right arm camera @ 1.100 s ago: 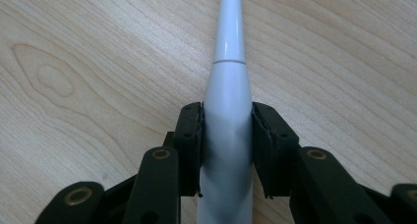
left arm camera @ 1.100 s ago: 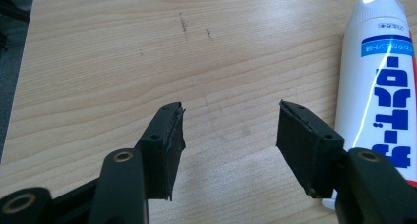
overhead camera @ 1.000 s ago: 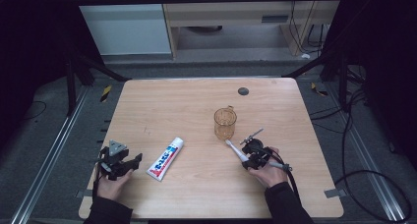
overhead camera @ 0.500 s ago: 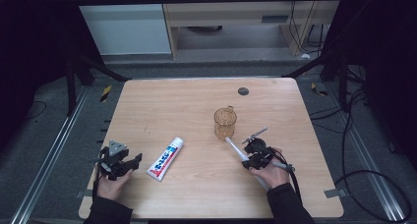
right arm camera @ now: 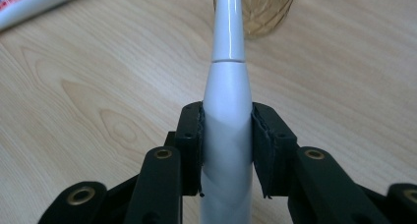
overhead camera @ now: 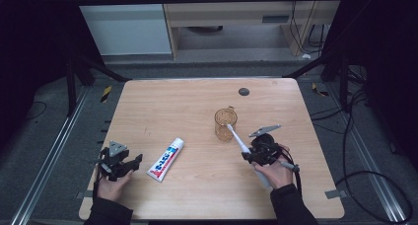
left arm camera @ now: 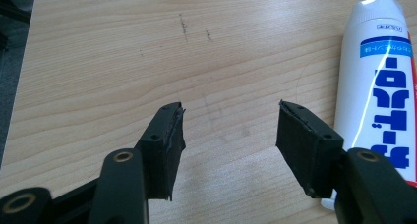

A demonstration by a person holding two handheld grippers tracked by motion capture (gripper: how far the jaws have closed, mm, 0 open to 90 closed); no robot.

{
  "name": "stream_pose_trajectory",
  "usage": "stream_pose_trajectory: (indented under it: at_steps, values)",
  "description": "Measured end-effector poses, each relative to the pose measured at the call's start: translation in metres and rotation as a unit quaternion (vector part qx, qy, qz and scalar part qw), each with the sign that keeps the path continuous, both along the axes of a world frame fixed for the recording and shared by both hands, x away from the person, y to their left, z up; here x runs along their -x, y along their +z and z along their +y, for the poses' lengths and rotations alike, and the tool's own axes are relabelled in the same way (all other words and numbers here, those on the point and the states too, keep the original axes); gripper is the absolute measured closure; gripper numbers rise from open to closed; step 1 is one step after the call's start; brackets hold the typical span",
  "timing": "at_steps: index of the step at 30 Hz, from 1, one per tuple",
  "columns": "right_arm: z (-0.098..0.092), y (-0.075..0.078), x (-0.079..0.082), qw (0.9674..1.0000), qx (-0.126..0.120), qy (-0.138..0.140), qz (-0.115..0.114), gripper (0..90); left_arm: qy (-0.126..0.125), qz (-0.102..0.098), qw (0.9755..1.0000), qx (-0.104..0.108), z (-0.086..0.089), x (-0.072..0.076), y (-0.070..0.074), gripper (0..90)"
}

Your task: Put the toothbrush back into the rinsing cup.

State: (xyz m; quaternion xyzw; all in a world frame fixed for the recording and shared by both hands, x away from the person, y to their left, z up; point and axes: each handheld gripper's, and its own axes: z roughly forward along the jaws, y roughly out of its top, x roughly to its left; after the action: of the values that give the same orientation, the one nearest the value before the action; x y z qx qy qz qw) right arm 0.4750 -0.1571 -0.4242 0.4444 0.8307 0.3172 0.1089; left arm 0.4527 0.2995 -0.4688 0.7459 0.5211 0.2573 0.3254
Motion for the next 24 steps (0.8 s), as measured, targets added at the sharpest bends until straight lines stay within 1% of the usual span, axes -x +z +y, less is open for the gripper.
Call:
stream_pose_trajectory:
  at_steps: [3,7,8,9,10,11,12,13,15,17,20,24]
  values:
    - [-0.002,0.006,0.000,0.9995,-0.023,-0.004,-0.021,67.3,0.000,-0.001,1.0000,0.000,0.000,0.000,0.000,42.8]
    - [-0.003,0.014,0.001,0.9974,-0.050,-0.011,-0.050,67.3,0.000,-0.001,1.0000,0.000,0.000,0.000,0.000,42.8]
    - [-0.003,0.016,0.002,0.9964,-0.058,-0.013,-0.061,67.3,0.000,-0.001,1.0000,0.000,0.000,0.000,0.000,42.8]
    - [-0.003,0.019,0.002,0.9953,-0.068,-0.017,-0.066,67.3,0.000,-0.001,1.0000,0.000,0.000,0.000,0.000,42.8]
    - [-0.003,0.019,0.002,0.9953,-0.068,-0.017,-0.066,67.3,0.000,-0.001,1.0000,0.000,0.000,0.000,0.000,42.8]
    - [-0.004,0.022,0.002,0.9930,-0.083,-0.022,-0.081,67.3,0.001,-0.001,1.0000,0.000,0.000,0.000,0.000,42.8]
    - [-0.004,0.022,0.002,0.9930,-0.083,-0.022,-0.081,67.3,0.001,-0.001,1.0000,0.000,0.000,0.000,0.000,42.8]
    - [-0.004,0.026,0.002,0.9905,-0.094,-0.029,-0.096,67.3,0.000,-0.001,1.0000,0.000,0.000,0.000,0.000,42.8]
    - [-0.004,0.031,0.002,0.9872,-0.108,-0.037,-0.112,67.3,0.001,-0.001,1.0000,0.000,0.000,0.000,0.000,42.9]
    - [-0.004,0.034,0.001,0.9838,-0.122,-0.043,-0.124,67.2,0.001,-0.002,1.0000,0.000,0.000,0.000,0.000,42.8]
    - [-0.003,0.039,0.000,0.9786,-0.142,-0.045,-0.142,67.2,0.001,-0.002,1.0000,0.000,0.000,0.000,0.000,42.8]
    - [-0.001,0.044,-0.003,0.9698,-0.163,-0.053,-0.174,67.2,0.002,-0.003,1.0000,0.001,0.000,0.000,0.000,42.8]
